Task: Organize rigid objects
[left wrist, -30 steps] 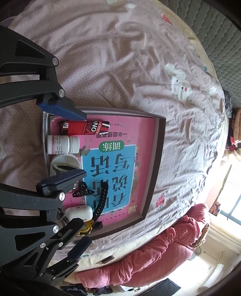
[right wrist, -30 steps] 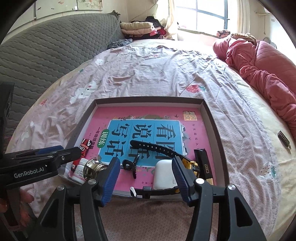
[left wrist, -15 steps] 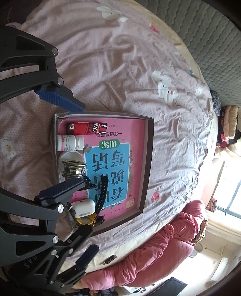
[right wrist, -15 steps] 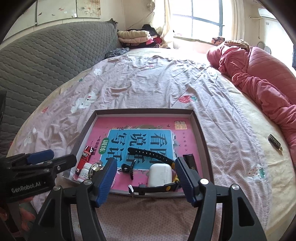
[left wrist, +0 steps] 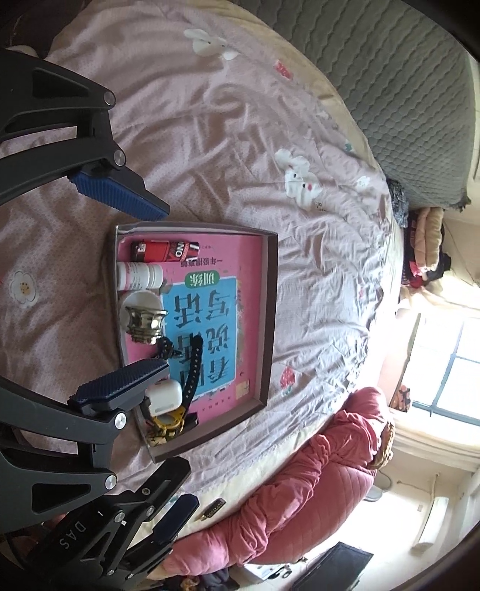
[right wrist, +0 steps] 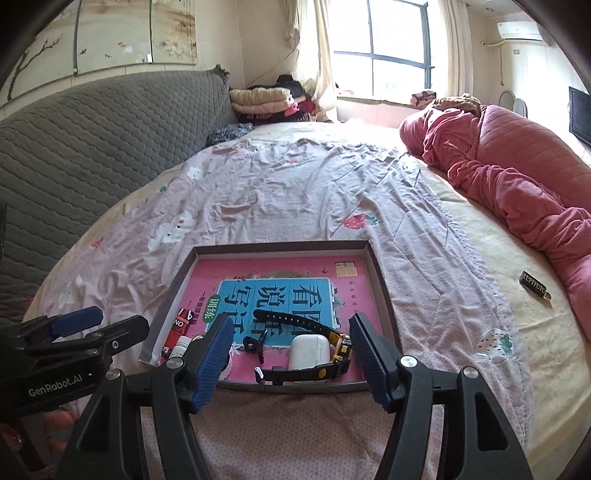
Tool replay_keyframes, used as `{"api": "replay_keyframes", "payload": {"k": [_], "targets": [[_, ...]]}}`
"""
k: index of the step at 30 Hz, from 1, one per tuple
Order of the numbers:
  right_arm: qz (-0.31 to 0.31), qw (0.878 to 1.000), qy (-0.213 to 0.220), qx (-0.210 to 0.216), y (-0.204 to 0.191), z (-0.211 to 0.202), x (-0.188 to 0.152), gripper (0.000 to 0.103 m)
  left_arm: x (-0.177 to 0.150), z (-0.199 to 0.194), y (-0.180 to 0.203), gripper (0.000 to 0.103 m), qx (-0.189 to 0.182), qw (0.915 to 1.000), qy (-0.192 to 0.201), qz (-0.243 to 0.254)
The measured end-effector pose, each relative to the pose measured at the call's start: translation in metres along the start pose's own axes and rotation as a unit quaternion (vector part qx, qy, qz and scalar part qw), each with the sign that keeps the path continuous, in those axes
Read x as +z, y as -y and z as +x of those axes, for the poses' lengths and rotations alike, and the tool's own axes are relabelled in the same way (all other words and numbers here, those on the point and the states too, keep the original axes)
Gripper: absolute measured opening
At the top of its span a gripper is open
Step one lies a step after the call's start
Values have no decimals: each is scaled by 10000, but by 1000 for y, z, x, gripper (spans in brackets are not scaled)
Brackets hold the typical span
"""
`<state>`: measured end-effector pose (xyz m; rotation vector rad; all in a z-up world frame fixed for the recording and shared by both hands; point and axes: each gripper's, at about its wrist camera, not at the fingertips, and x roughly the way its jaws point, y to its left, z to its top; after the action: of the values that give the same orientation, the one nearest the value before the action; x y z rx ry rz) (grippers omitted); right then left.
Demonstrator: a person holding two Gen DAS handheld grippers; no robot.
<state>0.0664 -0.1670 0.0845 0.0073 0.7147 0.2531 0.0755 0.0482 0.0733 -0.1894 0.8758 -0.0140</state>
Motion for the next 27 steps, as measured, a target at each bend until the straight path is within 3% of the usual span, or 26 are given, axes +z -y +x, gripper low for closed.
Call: {"api": "replay_keyframes", "payload": {"k": [12,27], "targets": [[37,9999,157,55,3,-17,-22,65,-22,-14,4,78,238,9996,174,-29],[64,9999,121,72,7,-29,-44,65,-51,-21,6,78,327,9994,56,-14]]}}
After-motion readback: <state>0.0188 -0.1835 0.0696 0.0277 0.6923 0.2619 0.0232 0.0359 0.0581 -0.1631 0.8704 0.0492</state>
